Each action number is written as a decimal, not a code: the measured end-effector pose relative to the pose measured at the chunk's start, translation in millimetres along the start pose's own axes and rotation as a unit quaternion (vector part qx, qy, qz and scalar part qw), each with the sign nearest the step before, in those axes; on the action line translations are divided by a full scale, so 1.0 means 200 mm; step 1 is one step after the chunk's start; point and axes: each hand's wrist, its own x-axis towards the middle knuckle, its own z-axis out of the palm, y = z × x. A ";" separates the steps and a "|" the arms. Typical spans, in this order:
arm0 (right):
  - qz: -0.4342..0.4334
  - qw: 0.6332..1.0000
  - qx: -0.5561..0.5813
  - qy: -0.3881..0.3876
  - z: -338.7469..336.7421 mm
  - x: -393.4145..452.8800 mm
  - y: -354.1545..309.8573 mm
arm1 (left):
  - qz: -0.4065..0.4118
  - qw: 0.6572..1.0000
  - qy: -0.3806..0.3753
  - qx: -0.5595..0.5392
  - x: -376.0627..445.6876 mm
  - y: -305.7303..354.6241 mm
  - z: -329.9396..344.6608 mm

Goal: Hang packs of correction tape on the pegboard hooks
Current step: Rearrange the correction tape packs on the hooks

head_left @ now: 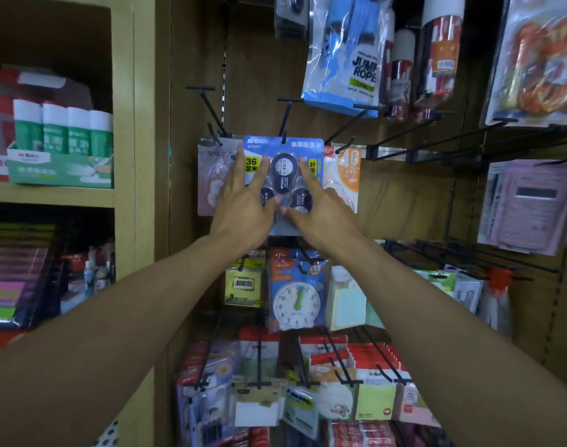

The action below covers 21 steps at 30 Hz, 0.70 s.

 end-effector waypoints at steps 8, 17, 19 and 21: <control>-0.001 0.999 -0.004 0.035 -0.03 -0.12 -0.06 | 0.011 0.999 -0.013 0.026 -0.15 -0.02 -0.04; -0.074 0.973 0.179 0.123 0.01 -0.47 -0.05 | 0.040 0.985 0.054 -0.158 -0.46 0.07 -0.08; -0.083 0.958 0.232 0.144 0.05 -0.64 -0.03 | 0.045 0.975 0.101 -0.195 -0.65 0.11 -0.09; -0.065 0.953 0.257 0.145 0.10 -0.87 0.01 | 0.047 0.969 0.112 -0.214 -0.90 0.13 -0.07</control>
